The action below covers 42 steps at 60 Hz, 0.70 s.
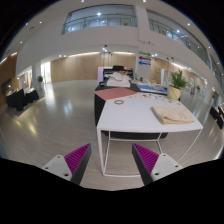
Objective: Fold towel
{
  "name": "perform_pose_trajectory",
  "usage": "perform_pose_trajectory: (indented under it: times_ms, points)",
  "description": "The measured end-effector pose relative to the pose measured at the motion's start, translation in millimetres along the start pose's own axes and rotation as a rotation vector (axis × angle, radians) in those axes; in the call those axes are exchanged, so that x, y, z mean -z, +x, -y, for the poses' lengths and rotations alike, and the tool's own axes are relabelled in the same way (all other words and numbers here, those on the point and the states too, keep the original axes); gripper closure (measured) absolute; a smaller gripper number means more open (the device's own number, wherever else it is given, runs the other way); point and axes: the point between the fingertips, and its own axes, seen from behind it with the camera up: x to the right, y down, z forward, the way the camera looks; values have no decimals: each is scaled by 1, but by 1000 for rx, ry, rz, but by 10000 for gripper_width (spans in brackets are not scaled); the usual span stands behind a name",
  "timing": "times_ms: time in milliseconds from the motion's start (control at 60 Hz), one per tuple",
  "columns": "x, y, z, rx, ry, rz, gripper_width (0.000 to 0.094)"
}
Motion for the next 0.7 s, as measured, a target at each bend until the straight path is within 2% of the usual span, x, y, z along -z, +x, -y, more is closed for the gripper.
perform_pose_trajectory:
  times_ms: [17, 133, 200, 483, 700]
  points:
    - [23, 3, -8, -3, 3, -3, 77]
    - [27, 33, -2, -15, 18, -58, 77]
    - [10, 80, 15, -12, 24, -87, 81]
    - [-13, 197, 26, 2, 33, -229, 79]
    - [-61, 253, 41, 13, 45, -223, 84]
